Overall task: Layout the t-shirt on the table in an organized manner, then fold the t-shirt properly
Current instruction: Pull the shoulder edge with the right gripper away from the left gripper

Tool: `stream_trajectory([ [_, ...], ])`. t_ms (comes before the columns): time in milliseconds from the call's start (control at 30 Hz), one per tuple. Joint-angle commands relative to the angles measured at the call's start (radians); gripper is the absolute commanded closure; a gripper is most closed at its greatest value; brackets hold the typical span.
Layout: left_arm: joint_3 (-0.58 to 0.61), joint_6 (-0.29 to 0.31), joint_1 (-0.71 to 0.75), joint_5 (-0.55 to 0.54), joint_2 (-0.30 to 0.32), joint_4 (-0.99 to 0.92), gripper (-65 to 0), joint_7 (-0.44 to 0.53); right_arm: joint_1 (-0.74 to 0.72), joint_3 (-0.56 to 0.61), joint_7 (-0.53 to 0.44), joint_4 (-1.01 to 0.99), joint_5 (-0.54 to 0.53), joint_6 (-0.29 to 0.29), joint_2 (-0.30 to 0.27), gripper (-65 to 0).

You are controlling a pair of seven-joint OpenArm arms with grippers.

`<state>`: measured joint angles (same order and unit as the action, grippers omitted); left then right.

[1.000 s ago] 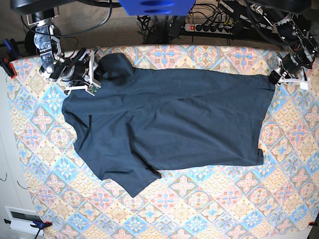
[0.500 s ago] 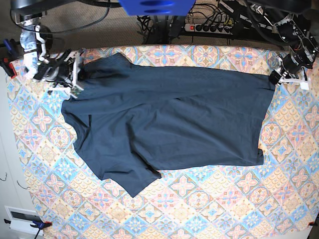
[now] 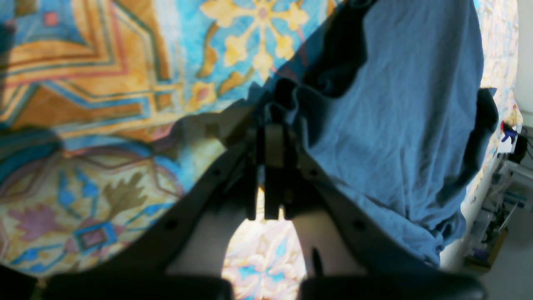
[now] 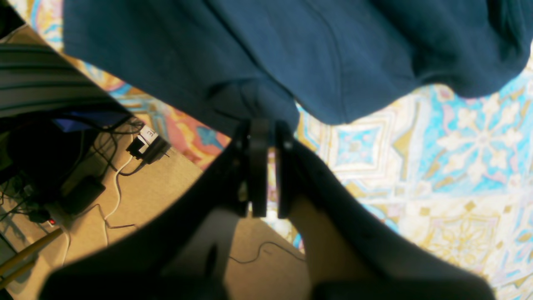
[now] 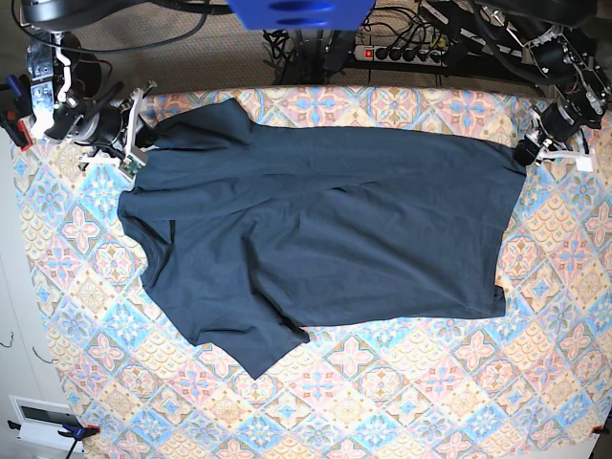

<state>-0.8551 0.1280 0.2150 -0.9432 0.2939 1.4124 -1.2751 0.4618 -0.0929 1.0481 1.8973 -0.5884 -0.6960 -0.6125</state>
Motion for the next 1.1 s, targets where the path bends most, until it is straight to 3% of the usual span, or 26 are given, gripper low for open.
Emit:
stream_trajectory([
  [0, -0.005, 0.003, -0.004, -0.018, 0.018, 0.015, 0.0, 0.004, -0.001, -0.011, -0.007, 0.009, -0.009, -0.002, -0.017, -3.2],
  [133, -0.005, 0.003, -0.004, -0.018, 0.018, 0.015, 0.0, 0.004, -0.008, -0.011, -0.013, 0.006, -0.008, -0.002, -0.014, -5.5],
  [267, -0.005, 0.003, -0.004, -0.020, 0.018, 0.015, 0.0, 0.004, -0.071, -0.011, -0.013, 0.003, -0.006, -0.002, -0.010, -16.6],
  [400, -0.005, 0.003, -0.004, -0.020, 0.020, 0.015, 0.0, 0.004, -0.074, -0.003, -0.013, 0.001, -0.006, -0.002, -0.010, -22.8],
  [767, -0.005, 0.003, 0.007, -0.020, 0.021, 0.015, 0.0, 0.004, -0.079, 0.134, -0.013, 0.000, -0.006, -0.002, -0.011, -23.3],
  [1067, -0.005, 0.003, 0.007, -0.020, 0.021, 0.015, 0.0, 0.004, -0.079, 0.135, -0.013, -0.017, -0.006, -0.002, -0.010, -23.2],
])
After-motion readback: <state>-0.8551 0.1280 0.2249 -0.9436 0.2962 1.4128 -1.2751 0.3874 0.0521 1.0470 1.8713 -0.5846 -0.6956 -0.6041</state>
